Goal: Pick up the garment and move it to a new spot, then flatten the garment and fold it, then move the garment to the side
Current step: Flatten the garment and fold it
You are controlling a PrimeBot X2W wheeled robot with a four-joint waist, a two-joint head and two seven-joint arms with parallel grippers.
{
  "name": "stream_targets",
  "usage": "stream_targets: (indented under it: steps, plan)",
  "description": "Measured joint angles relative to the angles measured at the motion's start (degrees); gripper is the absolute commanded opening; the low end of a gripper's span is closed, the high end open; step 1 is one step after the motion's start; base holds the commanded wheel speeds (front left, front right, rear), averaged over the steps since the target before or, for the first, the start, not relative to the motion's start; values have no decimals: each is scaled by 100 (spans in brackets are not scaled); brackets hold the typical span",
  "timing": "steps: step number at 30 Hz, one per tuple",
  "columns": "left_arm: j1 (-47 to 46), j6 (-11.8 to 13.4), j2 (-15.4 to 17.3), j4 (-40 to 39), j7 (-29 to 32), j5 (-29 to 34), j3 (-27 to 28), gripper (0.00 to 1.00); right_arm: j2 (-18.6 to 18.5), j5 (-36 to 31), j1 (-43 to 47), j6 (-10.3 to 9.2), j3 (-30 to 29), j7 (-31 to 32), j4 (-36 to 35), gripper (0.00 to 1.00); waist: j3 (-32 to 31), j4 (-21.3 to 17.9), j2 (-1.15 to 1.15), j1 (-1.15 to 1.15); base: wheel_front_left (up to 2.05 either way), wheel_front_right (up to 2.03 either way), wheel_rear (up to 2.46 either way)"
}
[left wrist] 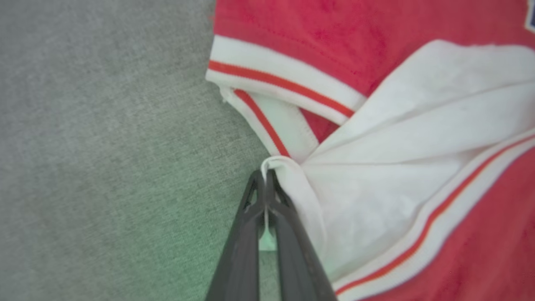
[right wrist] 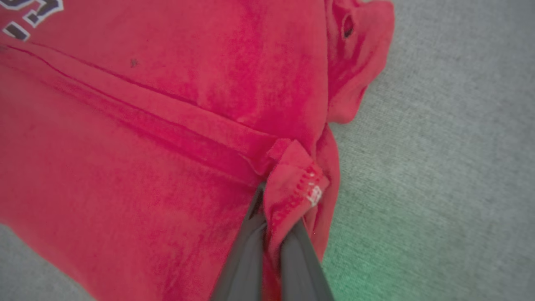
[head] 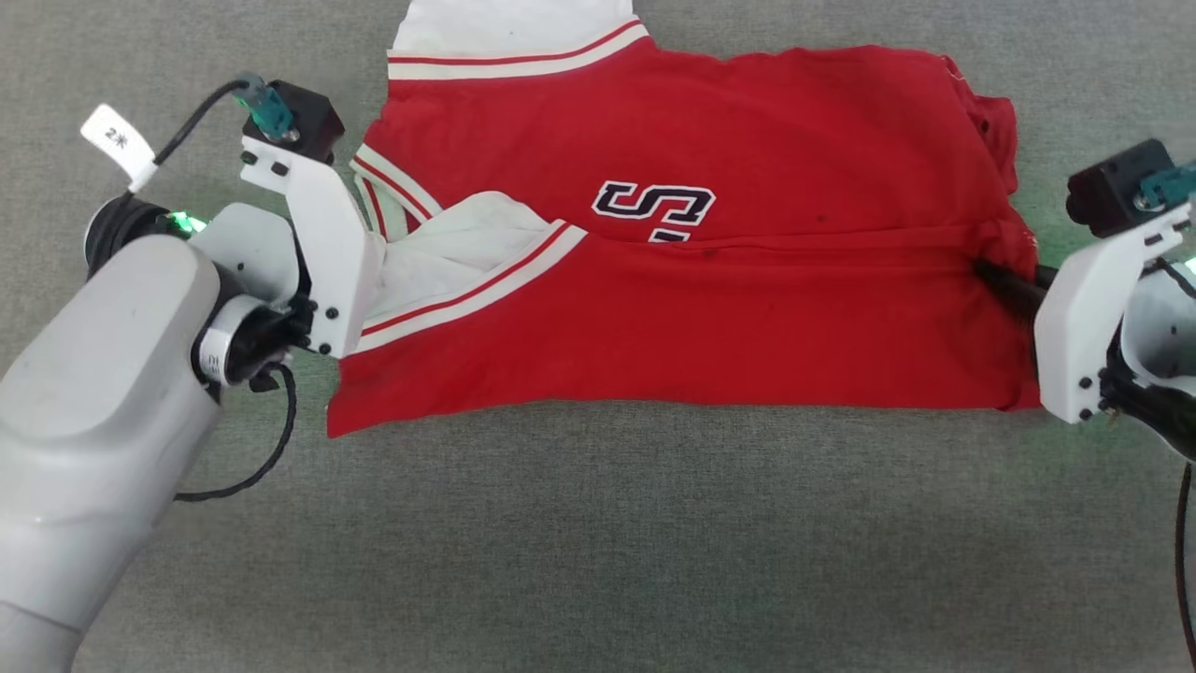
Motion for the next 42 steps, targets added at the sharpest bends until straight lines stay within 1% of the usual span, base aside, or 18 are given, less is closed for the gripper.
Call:
stream_targets:
  steps: [1,2,3,4,5,6,7,8,11,17,20,23,27,30,33,37,40,42]
  plan:
    - [-41,-9,-43,135,27,-36,9,0,-1,40,-79,0,65,8,91,29,7,-13,0,0,0,0,0]
    - [-80,-8,-82,241,67,-73,16,5,0,62,-146,0,130,7,151,42,10,-22,0,0,0,0,0]
    - [-114,-9,-114,323,77,-77,4,20,0,90,-206,0,191,4,205,53,7,-28,0,0,0,0,0]
    - [-151,-18,-137,379,73,-76,-1,20,-4,110,-263,0,240,-3,256,53,-2,-27,0,0,0,0,0]
    - [-185,-18,-162,424,53,-76,10,40,-20,149,-303,0,296,-32,279,88,-14,-24,0,0,0,0,0]
    - [-200,-8,-178,461,13,-88,47,84,-33,183,-321,0,335,-87,300,100,-31,-21,0,0,0,0,0]
    - [-202,52,-185,486,-14,-110,82,100,-49,200,-324,1,348,-154,310,100,-52,-18,0,0,0,0,0]
    - [-204,134,-181,502,-30,-126,119,100,-54,234,-325,0,343,-221,324,100,-77,-13,0,0,0,0,0]
    - [-199,302,-35,401,31,-138,167,100,-129,260,-317,0,255,-478,334,100,-168,8,0,0,0,0,0]
    - [-18,700,383,-478,280,-144,258,100,-127,179,-53,0,-242,-1124,156,100,-371,66,0,0,0,0,0]
    - [174,869,610,-1121,453,-160,258,100,-35,40,175,0,-623,-1433,-65,100,-462,82,0,0,0,0,0]
    - [427,1173,805,-1775,665,-203,275,100,91,-153,444,0,-1031,-1695,-278,100,-529,86,0,0,0,0,0]
    - [831,1482,1031,-2606,966,-242,168,100,293,-390,836,0,-1433,-1855,-702,100,-564,24,0,0,0,0,0]
    - [1110,1763,1143,-2988,1092,-291,163,100,476,-597,1100,-1,-1750,-1920,-1042,100,-560,-62,0,0,0,0,0]
    - [1327,1958,1225,-3158,1163,-294,118,100,698,-818,1319,0,-2084,-2016,-1351,100,-527,-153,0,0,0,0,0]
    - [1552,2129,1238,-3097,1151,-375,147,100,1083,-1049,1612,0,-2416,-2056,-1693,100,-456,-294,0,0,0,0,0]
    - [1688,2160,1193,-2873,1047,-570,243,100,1317,-1105,1822,0,-2543,-1959,-1892,100,-394,-400,0,0,0,0,0]
    - [1762,2152,1157,-2676,1000,-613,250,100,1408,-1132,1949,-1,-2599,-1851,-1945,100,-358,-468,0,0,0,0,0]
